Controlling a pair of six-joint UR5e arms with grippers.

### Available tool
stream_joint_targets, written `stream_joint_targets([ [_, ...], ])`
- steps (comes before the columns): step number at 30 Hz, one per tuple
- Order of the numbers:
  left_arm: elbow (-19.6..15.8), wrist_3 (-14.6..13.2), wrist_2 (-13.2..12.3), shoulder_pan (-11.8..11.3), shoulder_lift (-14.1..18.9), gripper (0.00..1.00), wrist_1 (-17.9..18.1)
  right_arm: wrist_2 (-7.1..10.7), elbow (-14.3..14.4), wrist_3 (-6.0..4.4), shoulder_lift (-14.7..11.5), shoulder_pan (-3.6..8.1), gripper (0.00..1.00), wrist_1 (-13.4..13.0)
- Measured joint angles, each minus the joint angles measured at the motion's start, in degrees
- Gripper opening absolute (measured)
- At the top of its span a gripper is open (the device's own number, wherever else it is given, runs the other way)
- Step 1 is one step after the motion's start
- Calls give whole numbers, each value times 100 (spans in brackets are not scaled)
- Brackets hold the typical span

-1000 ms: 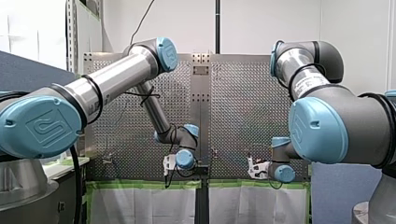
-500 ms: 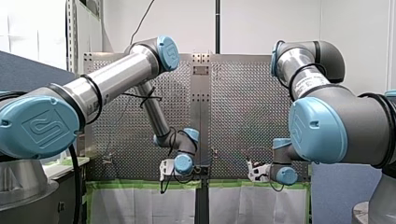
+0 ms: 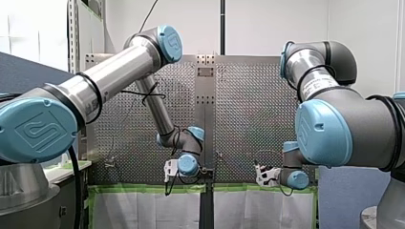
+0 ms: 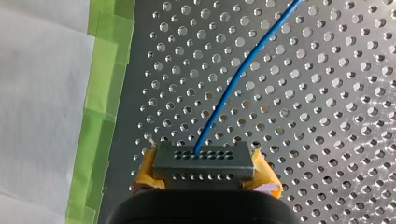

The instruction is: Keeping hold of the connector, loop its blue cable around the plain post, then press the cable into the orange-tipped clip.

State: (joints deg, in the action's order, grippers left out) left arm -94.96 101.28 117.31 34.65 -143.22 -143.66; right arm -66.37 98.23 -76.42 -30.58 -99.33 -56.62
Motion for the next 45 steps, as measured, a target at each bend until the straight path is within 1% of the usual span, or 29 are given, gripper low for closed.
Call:
stream_joint_targets([
  [4, -125, 2, -3, 57, 218, 100, -6, 114, 0, -55, -1, 39, 0, -12],
  [9, -291, 2, -7, 147, 496, 100, 35, 335, 1, -192, -5, 102, 0, -64],
  [12, -419, -3, 11, 215, 586, 100, 95, 504, 1, -228, -12, 140, 0, -84],
  [16, -551, -9, 27, 299, 615, 100, 167, 725, 1, -238, -31, 174, 0, -96],
  [19, -605, -7, 31, 351, 617, 100, 209, 911, 10, -227, -103, 158, 0, -96],
  [21, -618, 0, 35, 371, 619, 100, 224, 1048, 49, -191, -189, 127, 0, -104],
  [23, -623, 12, 35, 374, 618, 100, 233, 1167, 100, -158, -279, 100, 0, -122],
  [27, -625, 37, 34, 361, 623, 100, 238, 1370, 170, -130, -391, 77, 0, -159],
  [28, -625, 47, 33, 356, 621, 100, 239, 1419, 196, -113, -421, 67, 0, -183],
  [32, -627, 180, 17, 314, 622, 100, 261, 1665, 400, 19, -597, 59, 0, -383],
  [34, -626, 262, 17, 286, 623, 100, 269, 1778, 507, 21, -695, 55, 0, -488],
  [37, -624, 357, 27, 236, 620, 100, 269, 1972, 698, -19, -856, -13, 0, -680],
  [41, -623, 436, 30, 170, 621, 100, 268, 2236, 963, -40, -939, -216, 0, -945],
  [43, -624, 450, 31, 147, 620, 100, 267, 2320, 1066, -47, -948, -304, 0, -1043],
  [45, -624, 456, 30, 119, 620, 100, 264, 2368, 1143, -77, -952, -419, 0, -1113],
])
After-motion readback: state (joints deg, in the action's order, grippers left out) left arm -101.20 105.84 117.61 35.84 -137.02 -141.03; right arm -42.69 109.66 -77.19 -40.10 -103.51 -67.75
